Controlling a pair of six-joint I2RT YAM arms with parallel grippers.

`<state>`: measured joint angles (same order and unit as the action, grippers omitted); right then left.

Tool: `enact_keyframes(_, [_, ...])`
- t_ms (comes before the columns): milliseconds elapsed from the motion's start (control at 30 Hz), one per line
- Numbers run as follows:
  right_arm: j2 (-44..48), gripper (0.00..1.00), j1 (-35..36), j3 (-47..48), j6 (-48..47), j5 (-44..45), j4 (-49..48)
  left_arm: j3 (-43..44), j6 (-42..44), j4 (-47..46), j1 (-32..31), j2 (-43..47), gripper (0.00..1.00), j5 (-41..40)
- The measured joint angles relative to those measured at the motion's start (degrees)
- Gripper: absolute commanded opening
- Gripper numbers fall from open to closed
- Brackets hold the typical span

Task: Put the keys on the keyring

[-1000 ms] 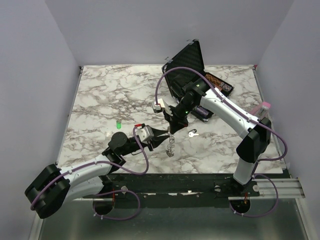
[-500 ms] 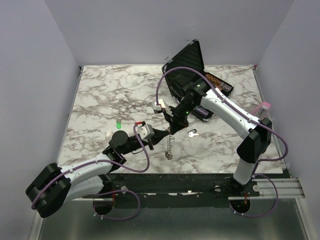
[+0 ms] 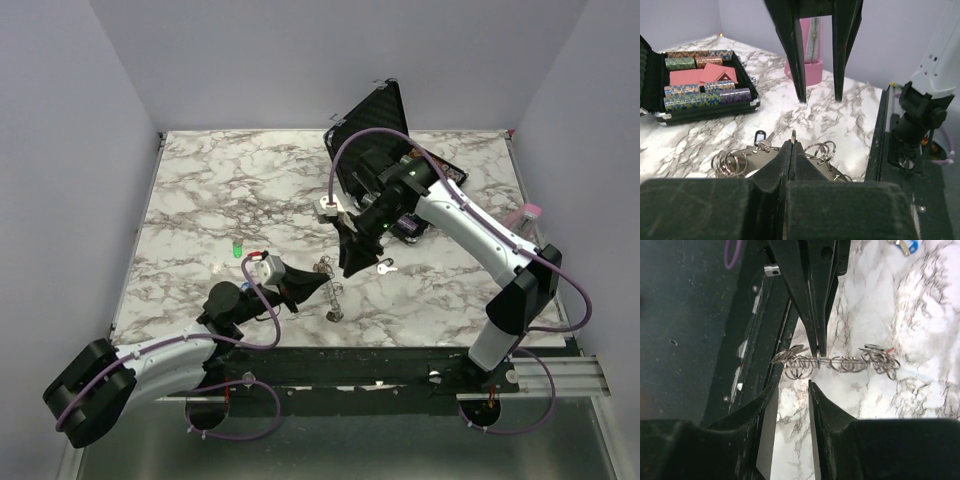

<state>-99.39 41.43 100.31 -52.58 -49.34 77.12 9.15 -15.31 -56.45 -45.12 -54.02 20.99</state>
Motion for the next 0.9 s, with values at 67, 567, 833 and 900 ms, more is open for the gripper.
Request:
enact_keyframes(67, [1.2,0.39,-0.9,0.0,-0.7,-2.5,0.0,-2.5,-2.2,-3.6,0.0,1.2,0.00,-0.7])
enact_keyframes(567, [1.9,0.39,-3.9,-3.0,-8.4,-17.9,-0.2,-5.9,-12.0,-15.7,0.0,-2.3,0.00,-2.4])
enact_keyframes(833, [1.8,0.39,-3.9,-5.6,-5.3,-18.4,-4.9,-5.9,-12.0,-16.6,0.0,-0.3,0.00,-2.3])
enact_keyframes(900, [1.5,0.39,-3.9,-5.9,-4.2,-18.4,-6.1,-5.9,-12.0,-16.8,0.0,-0.1,0.00,-2.3])
